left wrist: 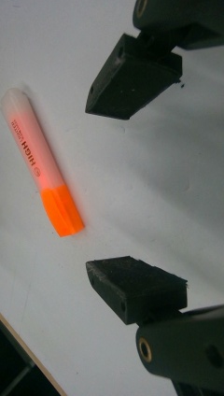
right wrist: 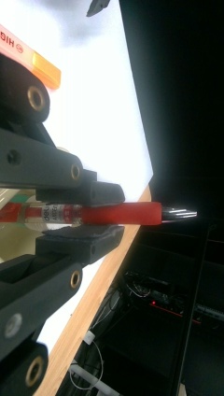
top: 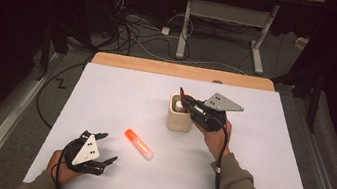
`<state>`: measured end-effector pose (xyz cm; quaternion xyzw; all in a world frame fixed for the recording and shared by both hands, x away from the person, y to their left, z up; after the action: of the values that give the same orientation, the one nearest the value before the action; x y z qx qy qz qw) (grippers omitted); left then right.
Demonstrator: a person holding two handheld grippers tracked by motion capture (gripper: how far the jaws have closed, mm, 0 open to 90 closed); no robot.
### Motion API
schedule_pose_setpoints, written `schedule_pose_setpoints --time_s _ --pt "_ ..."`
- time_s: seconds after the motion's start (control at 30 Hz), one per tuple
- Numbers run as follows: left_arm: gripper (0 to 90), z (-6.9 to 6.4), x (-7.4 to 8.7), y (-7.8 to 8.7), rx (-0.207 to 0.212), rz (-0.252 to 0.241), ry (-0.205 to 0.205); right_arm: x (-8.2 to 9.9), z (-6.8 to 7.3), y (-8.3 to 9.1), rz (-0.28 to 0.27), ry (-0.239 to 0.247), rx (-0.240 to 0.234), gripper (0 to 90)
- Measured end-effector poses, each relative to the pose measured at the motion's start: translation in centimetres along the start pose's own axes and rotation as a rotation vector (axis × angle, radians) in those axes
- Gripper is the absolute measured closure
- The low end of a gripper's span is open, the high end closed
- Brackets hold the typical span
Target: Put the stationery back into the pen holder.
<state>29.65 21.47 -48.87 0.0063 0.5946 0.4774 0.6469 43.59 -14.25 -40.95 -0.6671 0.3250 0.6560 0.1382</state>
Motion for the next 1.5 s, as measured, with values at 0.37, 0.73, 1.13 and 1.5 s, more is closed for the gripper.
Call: schedule_pose_setpoints --time_s 0.37,0.73,1.13,1.5 --pt "20.9 0.0 0.0 0.0 0.002 0.004 -0.001 0.2 0.3 0.6 0.002 0.002 0.024 68.5" --pt "20.9 -0.1 0.0 -0.1 0.005 0.008 -0.003 -0.5 1.2 2.8 0.002 0.087 0.072 54.9" --pt "20.9 -0.1 -0.1 -0.3 0.006 0.015 -0.009 -0.3 2.1 4.7 0.037 0.145 0.081 43.1" --pt "20.9 -0.2 -0.1 -0.3 0.007 0.019 -0.013 0.1 1.6 7.1 0.045 0.128 0.120 31.3"
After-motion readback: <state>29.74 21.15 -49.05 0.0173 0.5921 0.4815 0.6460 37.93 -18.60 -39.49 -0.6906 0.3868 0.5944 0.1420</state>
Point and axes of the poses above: each handheld gripper's, and its own axes: y roughly backward along the jaws, x roughly out of its underside, z roughly to its left, the point moved 1 cm from there along -y, roughly forward along the jaws, and after that the axes turned 1 degree about y, right-handed, at the moved point
